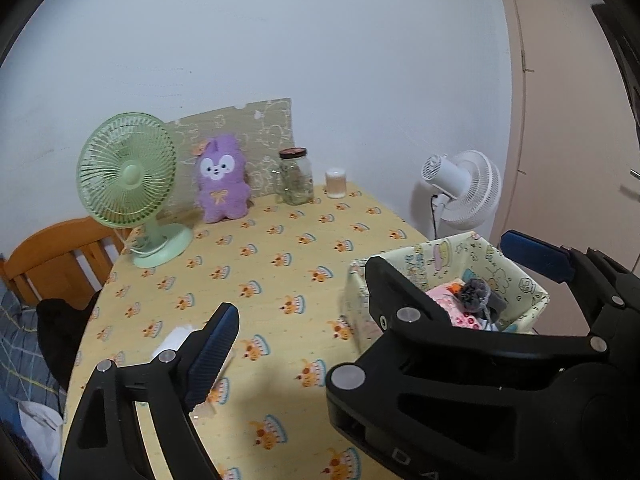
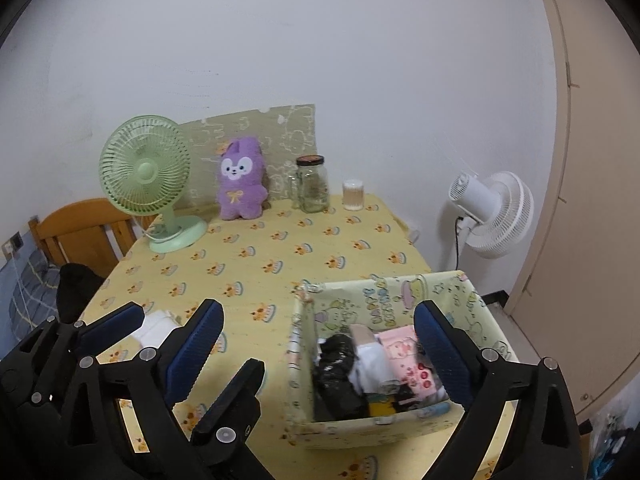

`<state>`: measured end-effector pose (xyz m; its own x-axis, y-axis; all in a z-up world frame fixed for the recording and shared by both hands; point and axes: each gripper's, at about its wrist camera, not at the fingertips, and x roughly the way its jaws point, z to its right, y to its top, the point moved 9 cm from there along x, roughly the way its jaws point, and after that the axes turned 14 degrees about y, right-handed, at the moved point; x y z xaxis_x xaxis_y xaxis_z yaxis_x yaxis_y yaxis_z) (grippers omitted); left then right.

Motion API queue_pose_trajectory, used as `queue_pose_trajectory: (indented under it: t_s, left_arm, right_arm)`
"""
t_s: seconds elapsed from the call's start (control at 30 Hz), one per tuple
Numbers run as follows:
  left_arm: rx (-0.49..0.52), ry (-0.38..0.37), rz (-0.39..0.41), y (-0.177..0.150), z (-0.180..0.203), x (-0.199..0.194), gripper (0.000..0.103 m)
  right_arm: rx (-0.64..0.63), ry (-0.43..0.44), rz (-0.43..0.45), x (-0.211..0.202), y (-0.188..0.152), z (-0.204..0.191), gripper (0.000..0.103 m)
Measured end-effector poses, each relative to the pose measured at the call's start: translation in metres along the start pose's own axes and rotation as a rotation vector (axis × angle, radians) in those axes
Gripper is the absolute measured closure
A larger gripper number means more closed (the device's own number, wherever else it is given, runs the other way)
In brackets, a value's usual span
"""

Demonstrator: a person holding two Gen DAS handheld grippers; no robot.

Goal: Organize soft objects
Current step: 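Withdraw both tools toward the white towel and clear bag on the table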

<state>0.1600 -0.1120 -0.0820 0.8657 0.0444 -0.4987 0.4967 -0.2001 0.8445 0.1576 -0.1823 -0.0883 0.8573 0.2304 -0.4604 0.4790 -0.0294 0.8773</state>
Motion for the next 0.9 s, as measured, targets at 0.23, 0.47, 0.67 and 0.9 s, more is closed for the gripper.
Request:
queue_pose_trajectory:
  t_s: [0.23, 0.47, 0.67, 0.9]
  left_arm:
    - [-0.024, 0.028, -0.002, -0.006, -0.027, 0.0, 0.01]
    - [-0.043, 0.059, -0.005, -0.016, -0.054, 0.001, 0.004]
    - [-0.055, 0.099, 0.003, -0.024, -0.078, 0.0, 0.004]
    - [-0.079, 0.128, -0.014, -0.038, -0.101, 0.007, 0.005]
  right_arm:
    - [-0.043, 0.004, 0.017, 0.003, 0.005, -0.028, 0.0]
    - [-0.093, 0.039, 0.025, 0.011, 0.004, -0.058, 0.0]
    - [-0.11, 0.097, 0.038, 0.019, 0.001, -0.084, 0.0]
    - [-0.127, 0.139, 0.022, 0.034, -0.009, -0.109, 0.0]
